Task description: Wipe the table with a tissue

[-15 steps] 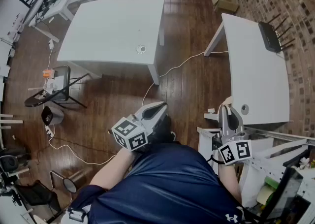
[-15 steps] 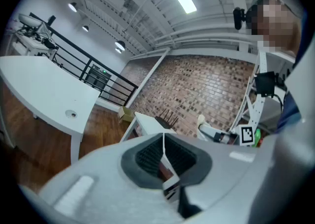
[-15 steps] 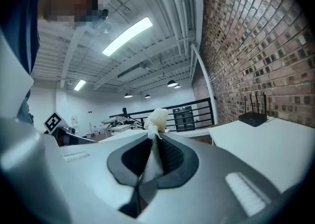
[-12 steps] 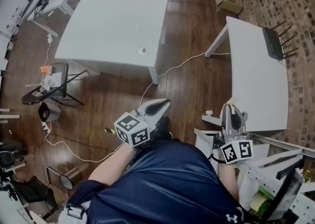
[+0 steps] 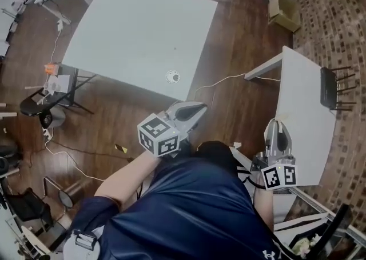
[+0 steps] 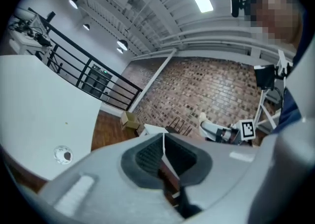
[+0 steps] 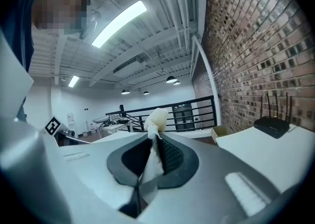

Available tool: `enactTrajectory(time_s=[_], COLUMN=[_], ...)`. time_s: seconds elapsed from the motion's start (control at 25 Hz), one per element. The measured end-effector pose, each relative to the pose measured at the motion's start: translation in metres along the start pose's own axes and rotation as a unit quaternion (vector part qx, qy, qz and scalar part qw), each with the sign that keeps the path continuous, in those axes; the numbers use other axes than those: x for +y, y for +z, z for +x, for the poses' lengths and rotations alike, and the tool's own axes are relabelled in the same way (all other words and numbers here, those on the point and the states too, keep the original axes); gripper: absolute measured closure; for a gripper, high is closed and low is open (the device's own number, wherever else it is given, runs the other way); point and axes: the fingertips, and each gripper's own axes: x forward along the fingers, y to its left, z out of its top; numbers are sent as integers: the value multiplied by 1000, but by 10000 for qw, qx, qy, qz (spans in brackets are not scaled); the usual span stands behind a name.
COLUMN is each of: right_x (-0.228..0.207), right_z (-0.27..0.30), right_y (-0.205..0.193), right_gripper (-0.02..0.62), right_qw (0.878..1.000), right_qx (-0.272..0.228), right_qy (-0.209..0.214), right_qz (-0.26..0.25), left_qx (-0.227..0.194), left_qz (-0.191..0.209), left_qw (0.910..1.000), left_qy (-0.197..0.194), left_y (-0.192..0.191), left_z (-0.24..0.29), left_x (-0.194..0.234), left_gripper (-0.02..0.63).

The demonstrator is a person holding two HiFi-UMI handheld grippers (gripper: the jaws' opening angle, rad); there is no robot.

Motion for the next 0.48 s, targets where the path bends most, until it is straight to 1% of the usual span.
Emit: enactTrajectory(time_s=[0.12,0.2,0.28,0.4,0.48], right_x=[-6,-9,-2,10,12], right_z=[51,88,122,163,186], right_y=[-7,-15,-22,-13,-4], right_gripper=[580,580,580,580,580], right_qw=[9990,9967,9928,9853,9805], right_qx=[193,290,368,407,380], right_qy=[404,722,1077,1600,1879], right_qz=[88,235,370,449,420], left_qx=[-129,-261,-374,-522,-568], left_qz=[-129,-233,-313,-387,-320], left_qw=[9986,9956,9923,9879,9860], left_qy=[503,864,1139,1406,1532], left_y=[18,31,41,57,68], left_z=[9,17,21,28,34], left_x=[33,56,74,84,90], left_gripper=[595,595,595,595,595])
